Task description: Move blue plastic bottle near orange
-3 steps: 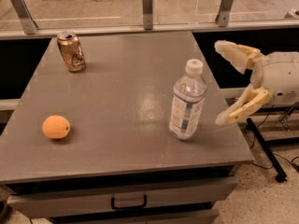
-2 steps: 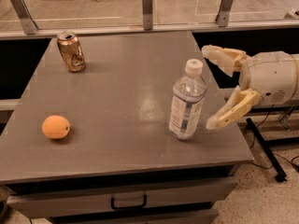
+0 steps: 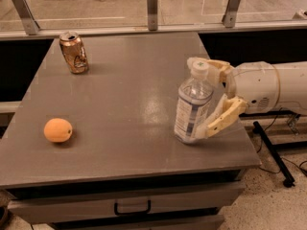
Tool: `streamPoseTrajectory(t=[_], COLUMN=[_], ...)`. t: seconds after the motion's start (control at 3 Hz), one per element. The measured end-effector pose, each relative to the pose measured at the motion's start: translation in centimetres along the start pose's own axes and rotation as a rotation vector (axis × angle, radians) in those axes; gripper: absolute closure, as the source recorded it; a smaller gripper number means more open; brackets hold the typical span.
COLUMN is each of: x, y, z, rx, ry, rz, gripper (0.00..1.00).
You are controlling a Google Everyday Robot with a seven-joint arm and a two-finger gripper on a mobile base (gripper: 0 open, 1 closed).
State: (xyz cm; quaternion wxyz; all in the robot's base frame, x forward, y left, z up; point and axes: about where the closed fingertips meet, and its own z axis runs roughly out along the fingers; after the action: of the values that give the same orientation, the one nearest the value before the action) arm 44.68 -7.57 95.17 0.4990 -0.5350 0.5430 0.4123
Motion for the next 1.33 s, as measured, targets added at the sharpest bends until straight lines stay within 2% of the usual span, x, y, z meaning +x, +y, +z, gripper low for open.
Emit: streamPoseTrajectory(t=[0.33,1.0,1.33], x=[-0.1,-0.4,-2.7], y=[0.1,0.2,-0.5], z=[0.1,0.6,1.1], rx=[-0.002,-0.01,0.002], ry=[0.001,0.004,-0.025], rz=[-0.002,-0.006,-0.108], gripper=[0.18,0.65,0.88])
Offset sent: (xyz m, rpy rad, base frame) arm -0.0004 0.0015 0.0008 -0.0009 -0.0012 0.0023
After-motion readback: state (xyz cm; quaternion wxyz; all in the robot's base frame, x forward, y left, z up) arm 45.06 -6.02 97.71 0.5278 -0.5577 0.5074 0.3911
